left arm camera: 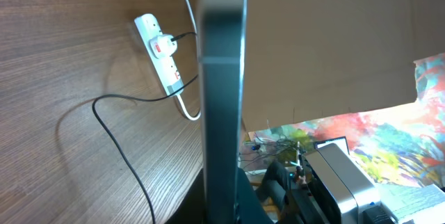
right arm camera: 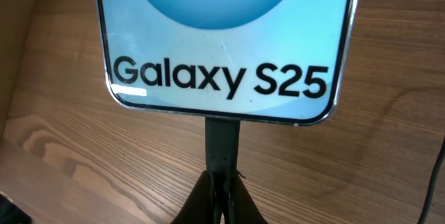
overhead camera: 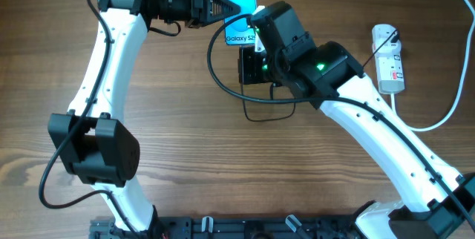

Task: Plug charger to phone and switch on socket
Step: 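Push the USB-C plug up into the phone's bottom port with the right gripper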

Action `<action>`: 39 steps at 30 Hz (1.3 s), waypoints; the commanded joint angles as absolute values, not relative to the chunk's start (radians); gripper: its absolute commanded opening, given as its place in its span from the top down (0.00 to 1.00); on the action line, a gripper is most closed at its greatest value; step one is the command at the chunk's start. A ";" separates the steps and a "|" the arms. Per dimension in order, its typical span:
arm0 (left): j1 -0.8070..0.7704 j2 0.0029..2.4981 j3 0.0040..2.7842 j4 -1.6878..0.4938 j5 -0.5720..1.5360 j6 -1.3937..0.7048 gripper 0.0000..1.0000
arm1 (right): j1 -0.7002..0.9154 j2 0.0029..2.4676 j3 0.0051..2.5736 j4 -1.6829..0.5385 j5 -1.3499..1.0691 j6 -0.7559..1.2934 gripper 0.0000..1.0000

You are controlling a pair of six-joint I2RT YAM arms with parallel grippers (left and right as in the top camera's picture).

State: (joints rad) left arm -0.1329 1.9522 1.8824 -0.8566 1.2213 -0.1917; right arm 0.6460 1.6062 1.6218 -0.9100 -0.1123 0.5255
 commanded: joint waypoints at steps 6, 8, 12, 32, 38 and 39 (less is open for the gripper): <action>-0.138 1.924 1.898 -0.849 1.219 -0.164 0.96 | 0.646 1.593 1.633 -0.925 -0.132 0.511 0.96; -0.138 1.924 1.898 -0.849 1.219 -0.164 0.96 | 0.646 1.593 1.633 -0.922 -0.132 0.512 0.96; -0.138 1.924 1.898 -0.850 1.224 -0.164 0.96 | 0.646 1.593 1.633 -0.916 -0.132 0.512 0.96; -0.138 1.924 1.898 -0.854 1.256 -0.163 0.96 | 0.646 1.593 1.633 -0.900 -0.139 0.503 0.95; -0.139 1.924 1.898 -0.857 1.256 -0.163 0.96 | 0.645 1.593 1.633 -0.899 -0.139 0.491 0.96; -0.139 1.924 1.898 -0.861 1.256 -0.163 0.96 | 0.645 1.593 1.633 -0.897 -0.137 0.480 0.96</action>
State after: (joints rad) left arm -0.1337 1.9522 1.8824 -0.8577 1.2068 -0.1875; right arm 0.6460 1.6062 1.6218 -0.9066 -0.1299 0.5137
